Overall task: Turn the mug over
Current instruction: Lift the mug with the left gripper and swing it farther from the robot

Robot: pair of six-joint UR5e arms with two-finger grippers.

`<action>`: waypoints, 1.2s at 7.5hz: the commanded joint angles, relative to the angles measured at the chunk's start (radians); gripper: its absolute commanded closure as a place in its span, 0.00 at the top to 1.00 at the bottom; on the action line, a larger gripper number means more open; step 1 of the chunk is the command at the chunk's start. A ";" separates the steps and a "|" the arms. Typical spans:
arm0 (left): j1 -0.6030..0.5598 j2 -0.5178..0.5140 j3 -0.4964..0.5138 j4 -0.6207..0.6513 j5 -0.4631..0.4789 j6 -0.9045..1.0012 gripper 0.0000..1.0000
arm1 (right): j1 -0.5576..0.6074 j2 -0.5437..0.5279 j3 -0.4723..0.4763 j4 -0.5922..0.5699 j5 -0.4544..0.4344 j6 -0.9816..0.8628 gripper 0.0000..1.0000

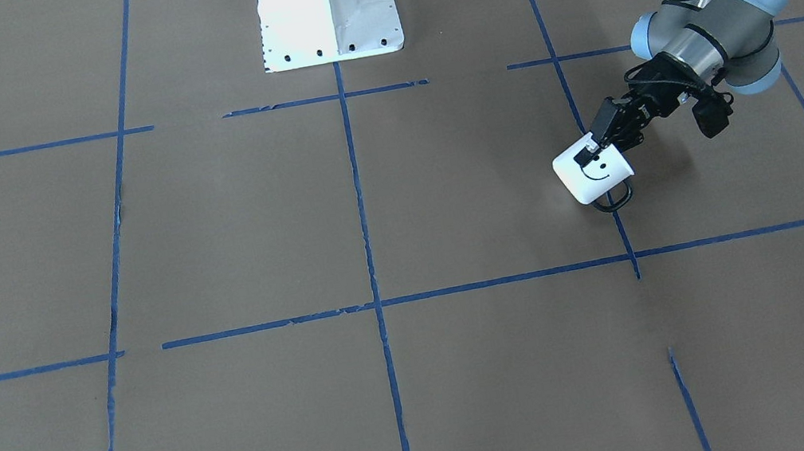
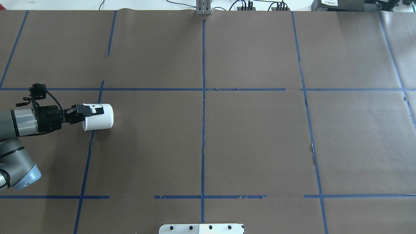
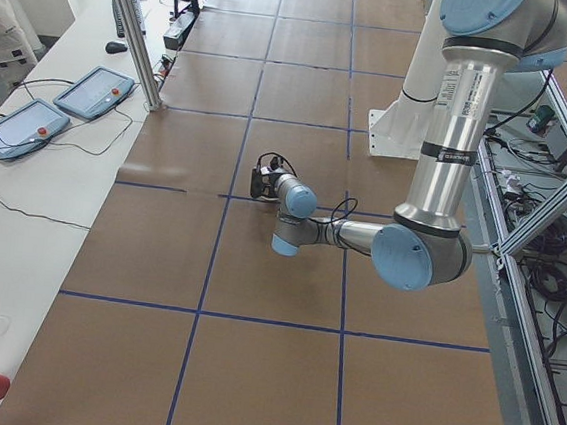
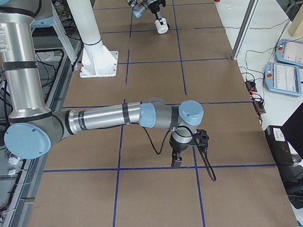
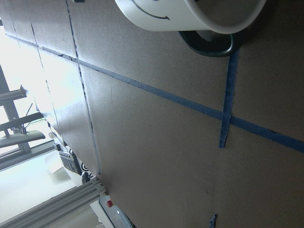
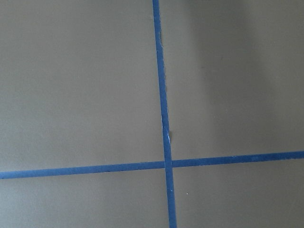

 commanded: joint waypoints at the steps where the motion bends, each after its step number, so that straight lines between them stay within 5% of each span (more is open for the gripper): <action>1: -0.048 -0.113 -0.007 0.011 -0.036 -0.081 0.00 | 0.000 0.001 0.000 0.000 0.000 0.000 1.00; 2: -0.051 -0.135 -0.035 0.081 -0.059 -0.089 0.00 | 0.000 0.001 0.000 0.000 0.000 0.000 1.00; 5: -0.043 -0.226 -0.356 0.929 -0.134 -0.074 0.00 | 0.000 -0.001 0.000 0.000 0.000 0.000 1.00; 7: -0.004 -0.458 -0.349 1.407 -0.125 -0.063 0.00 | 0.000 0.001 0.000 0.000 0.000 0.000 1.00; 9: 0.084 -0.628 -0.285 1.734 -0.114 -0.061 0.00 | 0.000 0.001 0.000 0.000 0.000 0.000 1.00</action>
